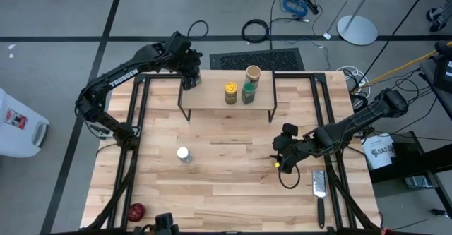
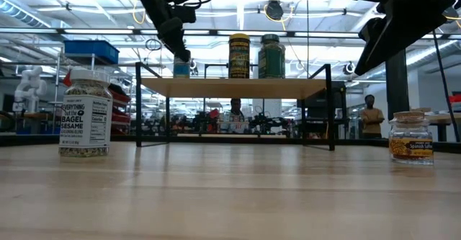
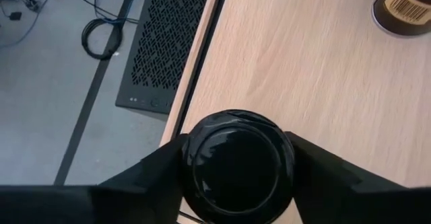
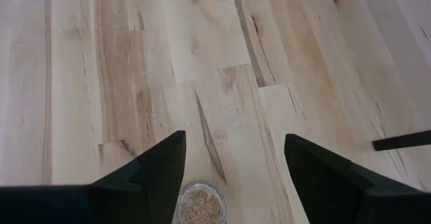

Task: Shelf spices
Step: Remove the black seasoning bottle from the shelf

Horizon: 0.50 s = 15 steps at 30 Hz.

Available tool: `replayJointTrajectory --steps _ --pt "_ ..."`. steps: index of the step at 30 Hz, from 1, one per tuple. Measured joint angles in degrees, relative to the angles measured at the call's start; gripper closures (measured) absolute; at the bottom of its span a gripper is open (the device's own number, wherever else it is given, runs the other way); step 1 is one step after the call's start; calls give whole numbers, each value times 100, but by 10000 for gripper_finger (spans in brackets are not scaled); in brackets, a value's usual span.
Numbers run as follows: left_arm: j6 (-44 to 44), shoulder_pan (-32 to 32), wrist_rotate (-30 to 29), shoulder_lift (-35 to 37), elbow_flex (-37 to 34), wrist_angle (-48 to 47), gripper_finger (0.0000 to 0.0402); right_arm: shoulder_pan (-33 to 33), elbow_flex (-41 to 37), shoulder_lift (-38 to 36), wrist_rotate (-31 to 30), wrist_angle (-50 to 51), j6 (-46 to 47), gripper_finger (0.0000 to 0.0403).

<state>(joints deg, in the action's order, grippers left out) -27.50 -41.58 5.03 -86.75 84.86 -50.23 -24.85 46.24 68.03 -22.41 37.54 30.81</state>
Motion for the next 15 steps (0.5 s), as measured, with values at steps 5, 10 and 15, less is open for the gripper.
replayJointTrajectory --steps 5,10,15 --pt "19 12 -2 39 0 -70 193 0 0 0 0 0 7 163" --pt "298 107 66 133 -2 -195 189 0 0 2 2 2 14 163" --pt "553 440 234 308 -2 -406 187 -1 0 2 2 2 73 163"
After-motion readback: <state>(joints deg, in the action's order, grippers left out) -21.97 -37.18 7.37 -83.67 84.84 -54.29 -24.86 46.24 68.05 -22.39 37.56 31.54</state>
